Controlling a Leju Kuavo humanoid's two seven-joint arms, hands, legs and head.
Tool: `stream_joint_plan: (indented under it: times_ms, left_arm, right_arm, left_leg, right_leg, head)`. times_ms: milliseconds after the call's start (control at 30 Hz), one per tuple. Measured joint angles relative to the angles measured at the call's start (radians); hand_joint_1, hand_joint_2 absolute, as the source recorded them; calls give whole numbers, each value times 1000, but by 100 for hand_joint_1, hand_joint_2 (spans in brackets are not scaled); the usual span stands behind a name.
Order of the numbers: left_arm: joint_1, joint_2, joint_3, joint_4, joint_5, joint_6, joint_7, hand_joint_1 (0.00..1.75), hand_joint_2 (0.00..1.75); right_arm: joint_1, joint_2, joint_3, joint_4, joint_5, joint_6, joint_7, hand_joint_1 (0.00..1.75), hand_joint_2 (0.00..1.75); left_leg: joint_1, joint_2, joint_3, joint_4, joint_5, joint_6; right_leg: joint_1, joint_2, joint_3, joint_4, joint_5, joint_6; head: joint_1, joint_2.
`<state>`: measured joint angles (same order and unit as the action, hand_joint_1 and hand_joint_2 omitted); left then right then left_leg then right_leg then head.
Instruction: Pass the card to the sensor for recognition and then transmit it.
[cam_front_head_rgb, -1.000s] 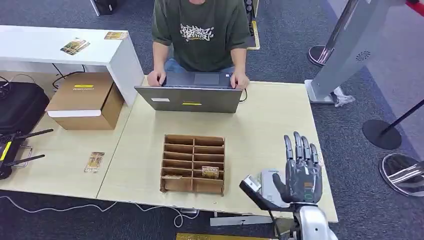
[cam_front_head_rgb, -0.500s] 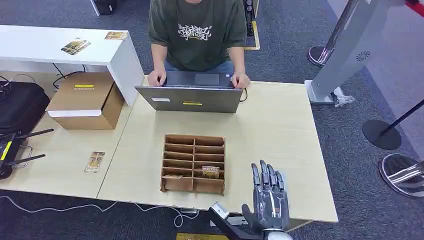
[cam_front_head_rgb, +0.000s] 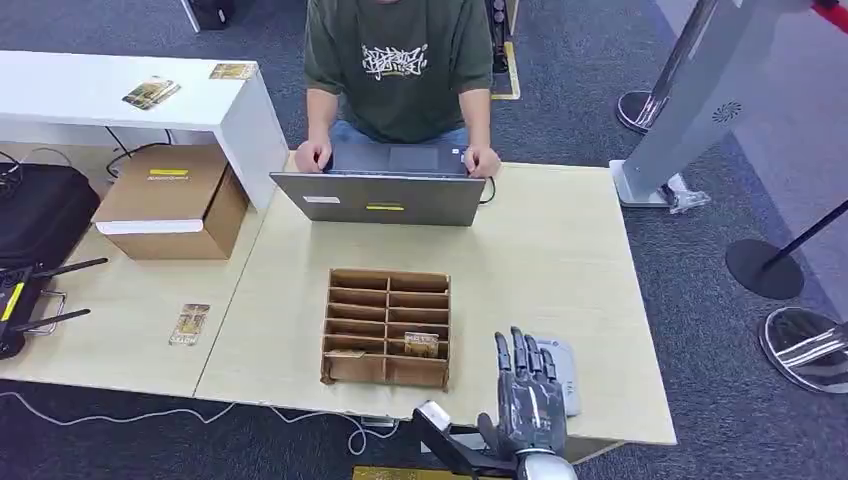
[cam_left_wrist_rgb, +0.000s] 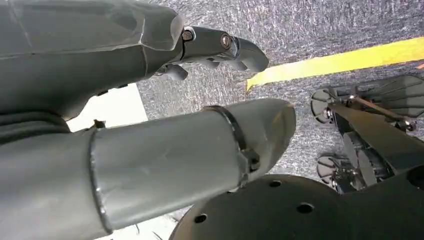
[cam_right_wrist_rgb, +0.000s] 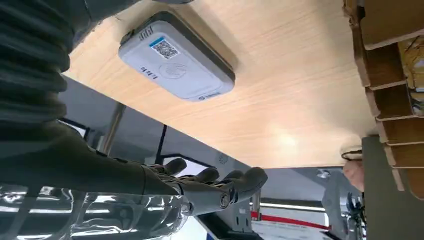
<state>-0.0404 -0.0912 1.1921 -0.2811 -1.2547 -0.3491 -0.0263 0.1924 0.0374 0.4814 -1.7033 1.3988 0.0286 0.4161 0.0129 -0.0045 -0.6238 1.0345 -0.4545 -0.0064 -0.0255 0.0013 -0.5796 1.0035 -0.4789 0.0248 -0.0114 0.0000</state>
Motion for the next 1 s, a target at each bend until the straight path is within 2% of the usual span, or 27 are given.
stream_joint_plan:
  times_ms: [200,300,433,533,667,800,1000]
  left_arm:
    - [-5,-8,11,0,-6,4,0,0,0]
    - [-5,-10,15,0,-8,4,2,0,0]
    - [-6,-11,17,0,-8,3,3,0,0]
    - [-6,-10,24,0,-7,0,3,0,0]
    - [-4,-10,38,0,-8,-5,4,0,0]
    - [-4,-9,41,0,-11,-6,4,0,0]
    - [-4,-9,41,0,-17,-6,4,0,0]
  right_arm:
    - [-74,15,30,143,-90,-98,-92,0,175]
    - [-108,27,42,213,-100,-102,-109,0,175]
    - [-128,31,51,243,-112,-97,-111,0,175]
    - [-124,31,51,219,-119,-59,-92,0,175]
    - [-105,27,57,109,-100,3,-56,0,175]
    - [-97,18,68,44,-100,13,-51,0,175]
    - [-94,15,72,13,-114,13,-51,0,175]
  left_leg:
    - [0,0,0,0,0,0]
    - [0,1,0,0,0,0]
    - [0,0,0,0,0,0]
    - [0,1,0,0,0,0]
    - [0,1,0,0,0,0]
    - [0,1,0,0,0,0]
    - [0,1,0,0,0,0]
  right_leg:
    - [0,0,0,0,0,0]
    - [0,1,0,0,0,0]
    - [0,1,0,0,0,0]
    - [0,1,0,0,0,0]
    - [0,1,0,0,0,0]
    - [0,1,0,0,0,0]
    - [0,1,0,0,0,0]
  head:
    - [0,0]
    - [0,0]
    - [0,0]
    - [0,0]
    - [0,0]
    - [0,0]
    - [0,0]
